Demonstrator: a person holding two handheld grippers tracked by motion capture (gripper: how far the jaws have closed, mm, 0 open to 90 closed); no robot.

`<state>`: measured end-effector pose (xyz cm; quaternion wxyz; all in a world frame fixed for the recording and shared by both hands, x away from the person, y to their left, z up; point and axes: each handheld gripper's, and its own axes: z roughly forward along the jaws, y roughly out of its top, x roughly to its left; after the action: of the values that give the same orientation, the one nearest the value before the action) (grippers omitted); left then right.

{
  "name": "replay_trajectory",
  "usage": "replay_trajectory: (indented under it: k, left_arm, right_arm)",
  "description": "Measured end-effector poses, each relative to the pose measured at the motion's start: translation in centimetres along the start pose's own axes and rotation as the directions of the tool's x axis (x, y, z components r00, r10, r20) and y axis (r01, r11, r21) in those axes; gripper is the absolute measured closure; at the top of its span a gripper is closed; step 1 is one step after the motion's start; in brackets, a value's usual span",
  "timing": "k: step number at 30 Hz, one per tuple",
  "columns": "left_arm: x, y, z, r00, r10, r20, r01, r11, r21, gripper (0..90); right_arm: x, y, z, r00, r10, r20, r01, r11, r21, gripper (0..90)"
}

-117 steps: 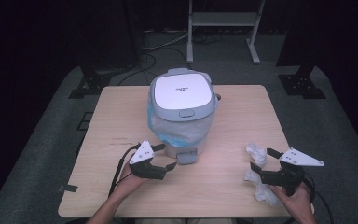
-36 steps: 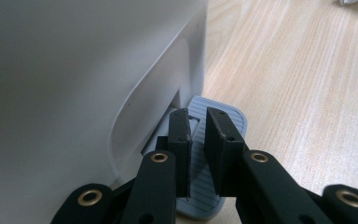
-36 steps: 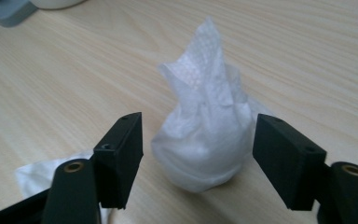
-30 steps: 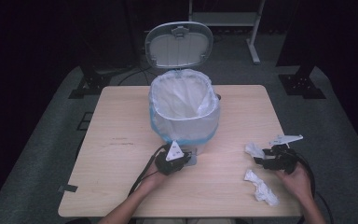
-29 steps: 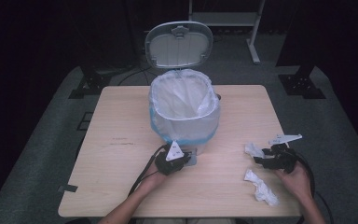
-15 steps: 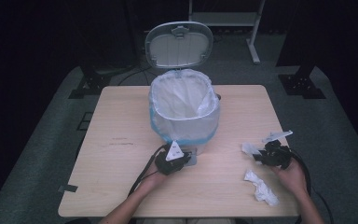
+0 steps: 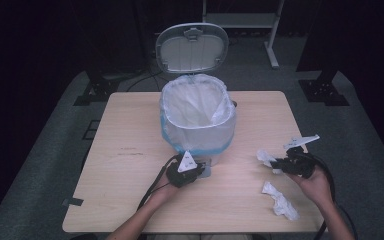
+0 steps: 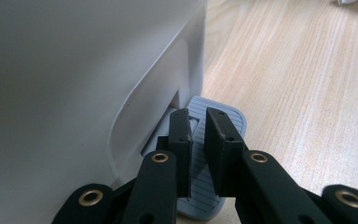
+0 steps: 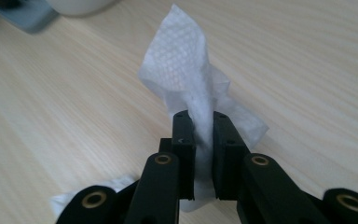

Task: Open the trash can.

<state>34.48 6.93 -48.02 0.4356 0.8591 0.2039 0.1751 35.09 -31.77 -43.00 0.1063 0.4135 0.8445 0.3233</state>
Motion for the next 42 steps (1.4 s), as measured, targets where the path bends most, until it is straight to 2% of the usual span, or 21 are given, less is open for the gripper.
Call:
replay_trajectory:
  k: [1, 4, 12, 22, 26, 27, 29, 35, 42]
  left_arm:
    - [0.1, 0.0, 0.0, 0.9999, 0.012, -0.004, -0.012, 0.9999, -0.001, 81.1]
    - [0.0, 0.0, 0.0, 1.0000, 0.006, -0.002, -0.006, 1.0000, -0.001, 81.1]
    - [0.0, 0.0, 0.0, 1.0000, 0.004, 0.003, -0.004, 1.0000, -0.005, 81.3]
    - [0.0, 0.0, 0.0, 1.0000, -0.001, 0.005, 0.001, 1.0000, -0.008, 81.3]
    - [0.0, 0.0, 0.0, 1.0000, 0.005, 0.004, -0.005, 1.0000, -0.003, 81.3]
    - [-0.1, 0.0, 0.0, 0.9998, -0.015, 0.010, 0.015, 0.9999, -0.003, 81.3]
    - [0.1, 0.0, -0.1, 1.0000, 0.004, 0.006, -0.004, 1.0000, 0.005, 81.3]
    - [0.0, 0.0, 0.0, 1.0000, -0.001, 0.006, 0.001, 1.0000, -0.001, 81.3]
    - [0.0, 0.0, 0.0, 1.0000, -0.005, 0.007, 0.005, 1.0000, -0.004, 81.3]
  right_arm:
    - [0.1, 0.3, -0.4, 0.9999, 0.001, -0.010, -0.001, 1.000, -0.011, 80.9]
    - [0.5, 1.1, -1.5, 0.9988, -0.010, -0.049, 0.007, 0.999, -0.047, 80.9]
    - [1.4, 3.3, -3.9, 0.9934, -0.064, -0.095, 0.055, 0.994, -0.093, 81.1]
    - [1.0, 5.2, -5.8, 0.9862, -0.066, -0.152, 0.045, 0.989, -0.140, 81.1]
    - [1.1, 6.0, -6.6, 0.9839, -0.075, -0.162, 0.049, 0.986, -0.157, 81.1]
    - [1.1, 6.2, -6.7, 0.9834, -0.080, -0.163, 0.054, 0.986, -0.159, 81.1]
    - [1.2, 6.7, -7.1, 0.9825, -0.084, -0.167, 0.057, 0.986, -0.158, 81.1]
    - [1.3, 7.8, -7.7, 0.9797, -0.086, -0.181, 0.058, 0.987, -0.150, 81.1]
    - [1.7, 9.2, -8.6, 0.9777, -0.112, -0.178, 0.082, 0.983, -0.165, 80.9]
